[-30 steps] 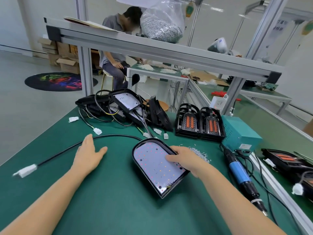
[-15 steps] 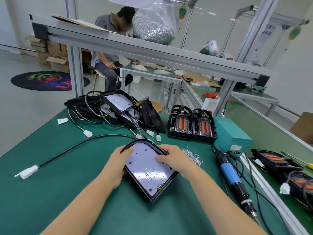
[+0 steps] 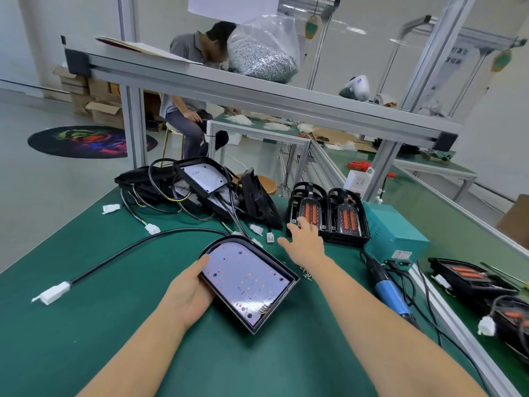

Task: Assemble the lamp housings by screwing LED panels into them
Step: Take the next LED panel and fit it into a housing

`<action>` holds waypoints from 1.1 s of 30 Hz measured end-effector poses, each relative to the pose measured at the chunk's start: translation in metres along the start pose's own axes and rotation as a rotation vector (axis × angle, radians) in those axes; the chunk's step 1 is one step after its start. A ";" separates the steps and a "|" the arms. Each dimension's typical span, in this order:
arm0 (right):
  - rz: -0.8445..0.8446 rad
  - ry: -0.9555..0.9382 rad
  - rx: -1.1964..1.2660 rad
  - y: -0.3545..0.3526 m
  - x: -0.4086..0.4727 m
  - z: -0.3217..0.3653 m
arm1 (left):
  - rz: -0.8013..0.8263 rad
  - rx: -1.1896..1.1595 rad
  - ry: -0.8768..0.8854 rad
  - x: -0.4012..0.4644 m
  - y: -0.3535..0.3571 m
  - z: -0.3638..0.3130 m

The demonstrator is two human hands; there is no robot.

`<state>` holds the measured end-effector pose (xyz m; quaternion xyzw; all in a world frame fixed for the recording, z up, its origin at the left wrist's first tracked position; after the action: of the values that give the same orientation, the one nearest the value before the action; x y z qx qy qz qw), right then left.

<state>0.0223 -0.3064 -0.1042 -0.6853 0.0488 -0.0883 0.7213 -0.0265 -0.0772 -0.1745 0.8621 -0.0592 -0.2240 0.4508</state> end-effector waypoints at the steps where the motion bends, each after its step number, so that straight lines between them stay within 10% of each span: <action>1: 0.000 -0.010 -0.031 0.001 0.003 0.001 | 0.016 -0.020 0.004 0.000 -0.001 0.000; 20: 0.166 -0.031 -0.032 0.009 0.038 0.012 | 0.121 -0.118 0.061 0.001 0.004 -0.002; 33: -0.401 0.110 0.043 -0.040 0.013 -0.010 | 0.115 -0.115 0.036 0.002 0.003 0.001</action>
<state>0.0302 -0.3208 -0.0643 -0.6598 -0.0512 -0.2685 0.6999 -0.0247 -0.0806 -0.1732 0.8337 -0.0876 -0.1850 0.5128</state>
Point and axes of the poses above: each hand's wrist, its own x-axis towards the middle knuckle, its own y-axis out of the palm, z = x × y, the point moved 7 cm from there along x, towards the middle knuckle, and after that the axes turned 7 degrees about -x, right-handed, at the moved point
